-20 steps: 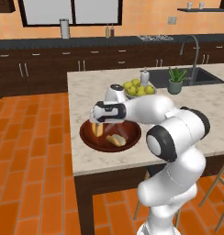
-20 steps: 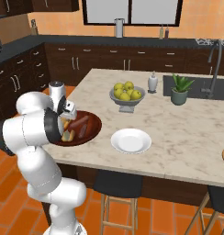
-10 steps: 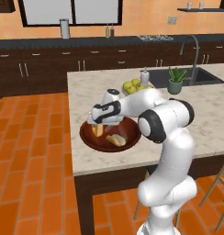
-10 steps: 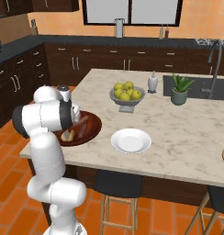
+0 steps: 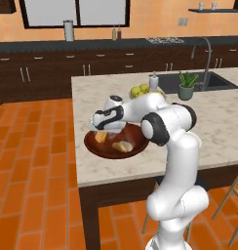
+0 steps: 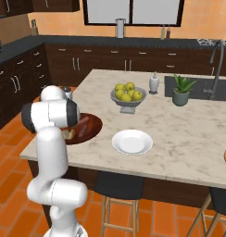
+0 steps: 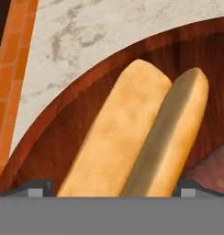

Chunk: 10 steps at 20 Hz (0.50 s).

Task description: Place one bun and one sausage from the bowl on each plate.

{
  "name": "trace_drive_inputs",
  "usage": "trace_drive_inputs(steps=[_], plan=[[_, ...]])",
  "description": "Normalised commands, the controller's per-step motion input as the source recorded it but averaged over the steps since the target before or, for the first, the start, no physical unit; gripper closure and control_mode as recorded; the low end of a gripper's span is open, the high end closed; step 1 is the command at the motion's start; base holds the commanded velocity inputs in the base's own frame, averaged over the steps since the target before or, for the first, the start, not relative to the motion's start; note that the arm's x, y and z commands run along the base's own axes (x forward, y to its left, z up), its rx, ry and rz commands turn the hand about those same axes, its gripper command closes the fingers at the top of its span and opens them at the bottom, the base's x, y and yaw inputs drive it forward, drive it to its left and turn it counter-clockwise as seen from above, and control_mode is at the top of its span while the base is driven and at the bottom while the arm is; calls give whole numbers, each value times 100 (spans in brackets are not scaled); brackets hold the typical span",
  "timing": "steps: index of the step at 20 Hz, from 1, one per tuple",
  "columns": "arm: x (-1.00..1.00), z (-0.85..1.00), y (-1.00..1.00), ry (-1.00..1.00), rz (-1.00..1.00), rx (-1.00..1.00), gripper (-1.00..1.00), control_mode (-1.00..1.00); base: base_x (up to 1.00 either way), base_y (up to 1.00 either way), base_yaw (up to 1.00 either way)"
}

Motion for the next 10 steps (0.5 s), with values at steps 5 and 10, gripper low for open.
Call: trace_drive_inputs(steps=[5, 10], plan=[[-19, -30, 2, -1, -6, 0, 100, -100, 0, 0, 0], [-53, 19, -20, -16, -15, 0, 100, -100, 0, 0, 0]])
